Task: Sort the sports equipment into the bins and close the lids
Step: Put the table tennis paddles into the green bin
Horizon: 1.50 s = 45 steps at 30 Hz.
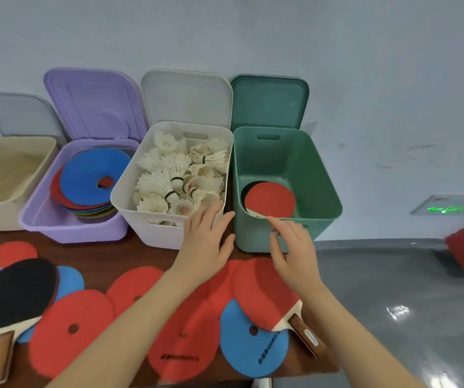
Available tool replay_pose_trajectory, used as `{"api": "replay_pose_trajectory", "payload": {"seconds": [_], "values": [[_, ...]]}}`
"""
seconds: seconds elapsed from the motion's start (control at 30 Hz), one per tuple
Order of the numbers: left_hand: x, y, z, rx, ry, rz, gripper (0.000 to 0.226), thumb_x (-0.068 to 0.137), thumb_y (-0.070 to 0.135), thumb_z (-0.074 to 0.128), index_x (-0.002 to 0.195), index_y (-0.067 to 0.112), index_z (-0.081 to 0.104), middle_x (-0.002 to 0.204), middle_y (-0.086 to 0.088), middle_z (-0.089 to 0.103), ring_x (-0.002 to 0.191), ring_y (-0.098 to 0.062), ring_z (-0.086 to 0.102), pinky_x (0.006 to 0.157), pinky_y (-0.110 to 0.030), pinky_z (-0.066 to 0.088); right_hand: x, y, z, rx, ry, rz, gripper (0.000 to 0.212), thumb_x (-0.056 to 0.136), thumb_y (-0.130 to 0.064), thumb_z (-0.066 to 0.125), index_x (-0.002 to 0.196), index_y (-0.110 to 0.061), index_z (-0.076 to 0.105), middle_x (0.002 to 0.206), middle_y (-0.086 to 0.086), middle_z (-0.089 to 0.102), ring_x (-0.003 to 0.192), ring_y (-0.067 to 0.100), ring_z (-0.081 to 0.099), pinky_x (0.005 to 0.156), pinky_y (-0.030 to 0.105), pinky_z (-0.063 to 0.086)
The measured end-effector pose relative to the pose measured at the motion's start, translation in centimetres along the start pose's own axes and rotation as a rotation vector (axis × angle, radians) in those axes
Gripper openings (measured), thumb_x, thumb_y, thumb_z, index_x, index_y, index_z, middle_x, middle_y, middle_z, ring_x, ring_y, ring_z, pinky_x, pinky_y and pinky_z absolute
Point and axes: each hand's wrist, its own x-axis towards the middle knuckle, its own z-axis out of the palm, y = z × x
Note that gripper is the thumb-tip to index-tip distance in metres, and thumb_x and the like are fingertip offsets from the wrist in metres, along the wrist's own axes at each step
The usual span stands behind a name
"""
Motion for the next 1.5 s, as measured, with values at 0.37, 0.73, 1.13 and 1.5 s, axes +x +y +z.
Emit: {"api": "replay_pose_trajectory", "payload": {"seconds": [0.37, 0.73, 1.13, 1.5], "values": [[-7.8, 1.9, 6.1, -0.030, -0.491, -0.154, 0.054, 0.093, 0.039, 0.041, 0.143, 0.023, 0.030, 0.151, -0.007, 0.020, 0.135, -0.027, 0.021, 0.108, -0.043, 0.019, -10.5, 3.4, 0.5, -0.309, -0.749, 0.549, 0.088, 0.072, -0.068, 0.055, 0.145, -0.034, 0.019, 0.149, 0.004, 0.024, 0.131, 0.031, 0.033, 0.106, 0.046, 0.025], [-8.9, 3.1, 11.2, 0.076, -0.792, -0.331, 0.071, 0.091, 0.054, 0.040, 0.148, 0.034, 0.003, 0.156, -0.009, 0.004, 0.140, -0.033, 0.006, 0.112, -0.048, 0.009, -13.8, 6.4, 1.1, -0.262, -0.869, 0.336, 0.110, 0.063, -0.071, 0.064, 0.146, -0.041, -0.002, 0.156, 0.003, -0.015, 0.141, 0.037, -0.001, 0.114, 0.051, 0.006], [-9.3, 3.5, 9.7, -0.167, -0.528, -0.403, 0.066, 0.085, 0.052, 0.054, 0.143, 0.040, 0.026, 0.153, -0.001, 0.015, 0.136, -0.027, 0.018, 0.108, -0.047, 0.017, -13.7, 6.8, 0.5, -0.170, -0.644, 0.204, 0.086, 0.058, -0.078, 0.053, 0.134, -0.040, 0.042, 0.152, 0.005, 0.026, 0.130, 0.044, 0.029, 0.099, 0.055, 0.028], [-11.1, 3.1, 2.2, -0.214, 0.063, -0.156, 0.054, 0.084, 0.040, 0.052, 0.135, 0.029, 0.040, 0.148, -0.009, 0.025, 0.120, -0.024, 0.039, 0.096, -0.033, 0.028, -10.6, -0.2, -0.4, -0.055, -0.261, -0.079, 0.077, 0.066, -0.072, 0.064, 0.131, -0.033, 0.048, 0.149, 0.005, 0.033, 0.133, 0.039, 0.031, 0.092, 0.050, 0.041]]}}
